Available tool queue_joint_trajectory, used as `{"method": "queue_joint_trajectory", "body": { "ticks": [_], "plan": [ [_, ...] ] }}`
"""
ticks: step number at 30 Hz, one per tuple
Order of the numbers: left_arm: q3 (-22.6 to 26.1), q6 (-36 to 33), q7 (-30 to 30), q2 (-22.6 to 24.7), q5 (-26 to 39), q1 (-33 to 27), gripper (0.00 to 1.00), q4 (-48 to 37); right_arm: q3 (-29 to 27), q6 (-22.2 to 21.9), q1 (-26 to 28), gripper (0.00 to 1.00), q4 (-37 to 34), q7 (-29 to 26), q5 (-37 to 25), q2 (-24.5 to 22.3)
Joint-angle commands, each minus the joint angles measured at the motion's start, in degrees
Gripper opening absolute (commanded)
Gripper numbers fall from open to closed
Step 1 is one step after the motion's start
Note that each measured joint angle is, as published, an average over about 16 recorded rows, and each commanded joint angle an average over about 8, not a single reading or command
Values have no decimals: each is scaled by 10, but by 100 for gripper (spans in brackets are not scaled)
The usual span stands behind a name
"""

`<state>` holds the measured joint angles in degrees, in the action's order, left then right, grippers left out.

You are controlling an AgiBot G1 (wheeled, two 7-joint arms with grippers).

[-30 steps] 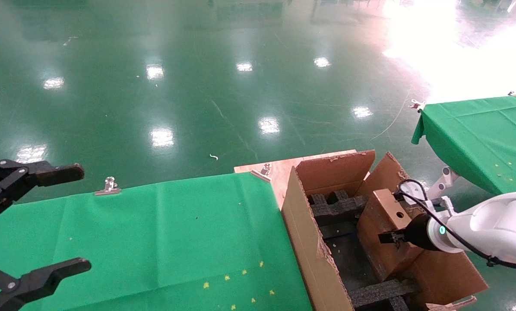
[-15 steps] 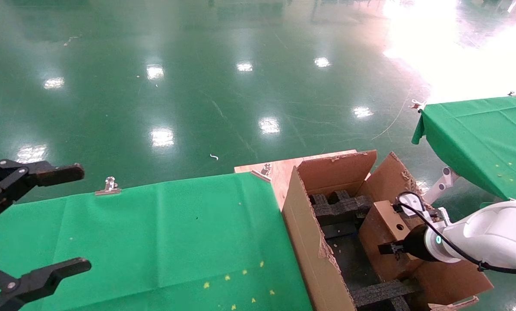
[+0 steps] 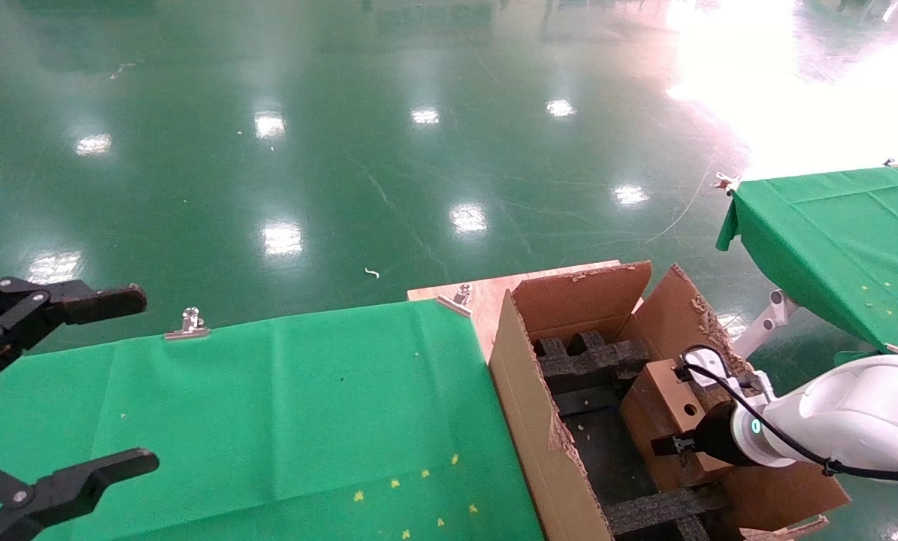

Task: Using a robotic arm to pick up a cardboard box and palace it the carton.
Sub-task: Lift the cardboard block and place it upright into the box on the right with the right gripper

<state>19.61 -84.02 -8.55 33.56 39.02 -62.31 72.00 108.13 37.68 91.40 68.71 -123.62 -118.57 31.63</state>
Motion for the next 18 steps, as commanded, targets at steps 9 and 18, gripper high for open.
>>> {"method": "queue_joint_trajectory", "body": {
  "ticks": [9, 18],
  "plan": [
    [0, 0, 0, 0, 0, 0, 100, 0, -2, 1, 4, 100, 2, -3, -2, -2],
    [0, 0, 0, 0, 0, 0, 100, 0, -8, 9, 22, 100, 18, -7, -9, -11]
  ]
}}
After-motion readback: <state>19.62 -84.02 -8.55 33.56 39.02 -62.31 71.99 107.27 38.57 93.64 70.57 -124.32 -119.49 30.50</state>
